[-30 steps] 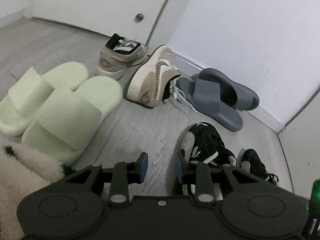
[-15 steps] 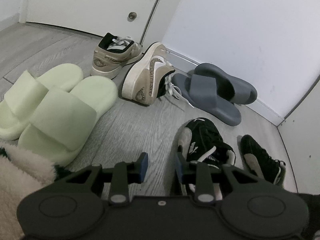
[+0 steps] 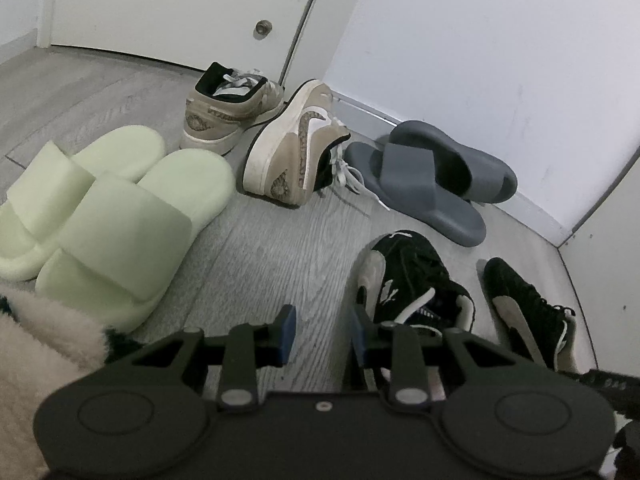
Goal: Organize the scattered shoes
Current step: 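Reach the right tool to the other black sneaker and grip its heel, then lift the black sneaker with the right tool and turn it upright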
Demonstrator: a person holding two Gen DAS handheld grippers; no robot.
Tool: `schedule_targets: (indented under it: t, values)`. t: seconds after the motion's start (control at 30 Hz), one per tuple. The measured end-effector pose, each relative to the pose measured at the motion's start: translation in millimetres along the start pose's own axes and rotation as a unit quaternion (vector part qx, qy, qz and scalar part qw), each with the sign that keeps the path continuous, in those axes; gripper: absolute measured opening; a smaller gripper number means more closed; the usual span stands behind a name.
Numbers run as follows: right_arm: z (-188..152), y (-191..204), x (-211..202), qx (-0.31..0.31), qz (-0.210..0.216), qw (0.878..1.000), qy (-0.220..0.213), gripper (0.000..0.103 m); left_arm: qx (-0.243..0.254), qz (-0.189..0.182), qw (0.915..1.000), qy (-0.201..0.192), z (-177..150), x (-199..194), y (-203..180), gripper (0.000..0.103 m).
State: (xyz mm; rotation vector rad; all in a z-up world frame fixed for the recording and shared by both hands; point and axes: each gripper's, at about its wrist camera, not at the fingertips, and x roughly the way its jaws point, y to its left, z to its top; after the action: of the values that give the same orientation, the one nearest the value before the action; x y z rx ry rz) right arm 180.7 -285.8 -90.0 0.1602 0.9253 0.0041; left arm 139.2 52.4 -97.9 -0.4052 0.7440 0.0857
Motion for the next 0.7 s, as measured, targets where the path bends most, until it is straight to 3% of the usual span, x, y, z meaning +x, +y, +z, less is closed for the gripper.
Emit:
schedule_targets:
  t: [0.03,0.07,0.2,0.3,0.5,0.57,0.7]
  values:
    - [0,4,-3,-0.008,0.026,1.000,-0.012,0.060,0.001,0.001,1.0000,0.001,0,1,-1,0.030]
    - [0,7,-4,-0.017,0.047,0.999,-0.016,0.060,0.001,0.001,1.0000,0.002,0,1,-1,0.030]
    - [-2,24,18,-0.050,0.076,0.995,0.031,0.059,0.000,0.004,1.0000,0.007,0,5,-1,0.030]
    - [-2,34,34,-0.071,0.093,0.991,0.066,0.052,0.005,0.005,0.9999,0.009,-1,6,-3,0.030]
    - [5,-6,54,0.031,0.053,0.992,0.112,0.049,0.004,0.005,0.9999,0.010,-1,6,-2,0.030]
    - [6,-21,53,0.066,0.049,0.990,0.115,0.035,0.004,0.005,0.9999,0.009,-1,6,-2,0.030]
    - [7,-34,50,0.097,0.015,0.990,0.104,0.032,0.004,0.003,1.0000,0.008,-1,6,-2,0.030]
